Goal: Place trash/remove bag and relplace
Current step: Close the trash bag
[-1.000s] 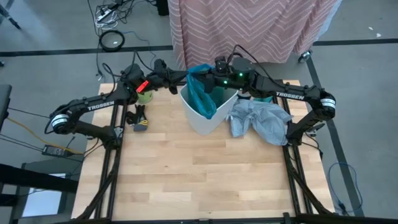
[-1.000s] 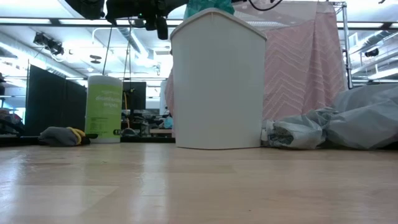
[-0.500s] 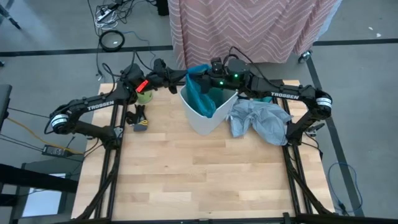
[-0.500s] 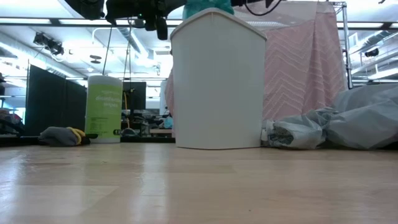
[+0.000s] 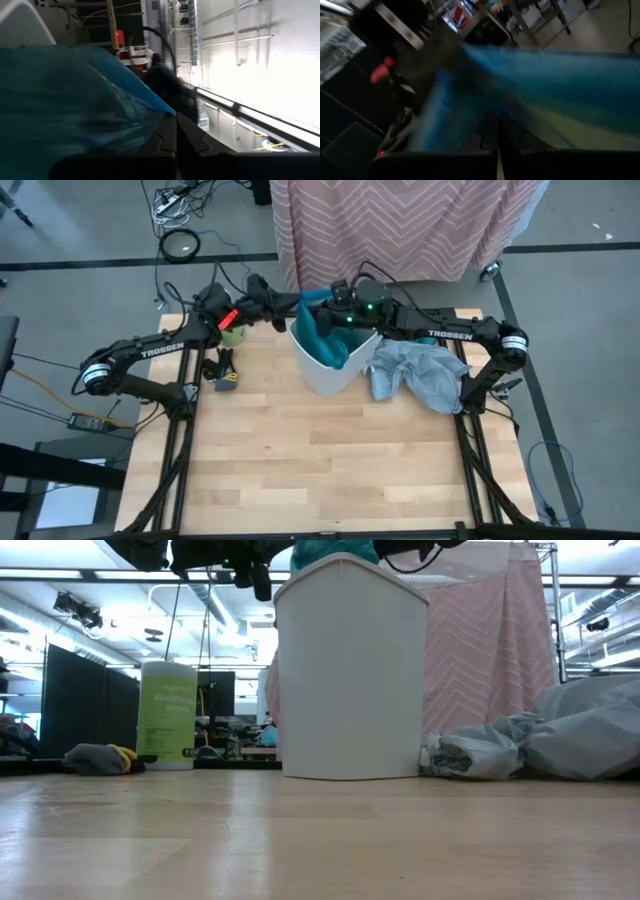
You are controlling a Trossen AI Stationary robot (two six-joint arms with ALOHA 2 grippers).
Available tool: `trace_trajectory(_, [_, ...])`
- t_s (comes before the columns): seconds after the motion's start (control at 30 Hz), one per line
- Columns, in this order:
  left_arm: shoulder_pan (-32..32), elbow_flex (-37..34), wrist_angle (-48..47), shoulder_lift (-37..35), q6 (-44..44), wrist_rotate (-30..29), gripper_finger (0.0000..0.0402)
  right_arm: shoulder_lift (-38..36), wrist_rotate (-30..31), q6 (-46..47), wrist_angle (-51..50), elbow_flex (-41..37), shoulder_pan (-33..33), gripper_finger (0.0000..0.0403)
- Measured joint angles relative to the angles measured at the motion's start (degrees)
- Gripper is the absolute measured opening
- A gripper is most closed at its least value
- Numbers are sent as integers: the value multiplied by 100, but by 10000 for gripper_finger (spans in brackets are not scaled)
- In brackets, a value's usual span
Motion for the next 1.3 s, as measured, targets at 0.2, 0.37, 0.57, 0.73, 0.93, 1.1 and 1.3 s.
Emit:
trace_trajectory(0.2, [0, 0, 251, 0, -216, -48, 2, 23, -33, 2, -84, -4, -2, 0])
trace_trajectory(0.37, [44, 0, 165, -2, -70, -42, 2, -26, -30, -44, -125, -4, -2, 0])
trace_trajectory(0.57, [81, 0, 150, -4, -56, -46, 2, -310, 32, -53, -250, -4, -2, 0])
trace_trajectory(0.73, [81, 0, 149, -4, -52, -54, 2, -427, 52, -114, -235, -4, -2, 0])
trace_trajectory(0.93, [63, 0, 146, -4, -52, -68, 2, -420, 113, -136, -194, -4, -2, 0])
trace_trajectory(1.1, [66, 0, 140, -4, 38, -72, 2, -463, 45, -165, -371, -4, -2, 0])
trace_trajectory(1.3, [66, 0, 138, -4, 42, -35, 2, -481, 224, -169, -341, -4, -2, 0])
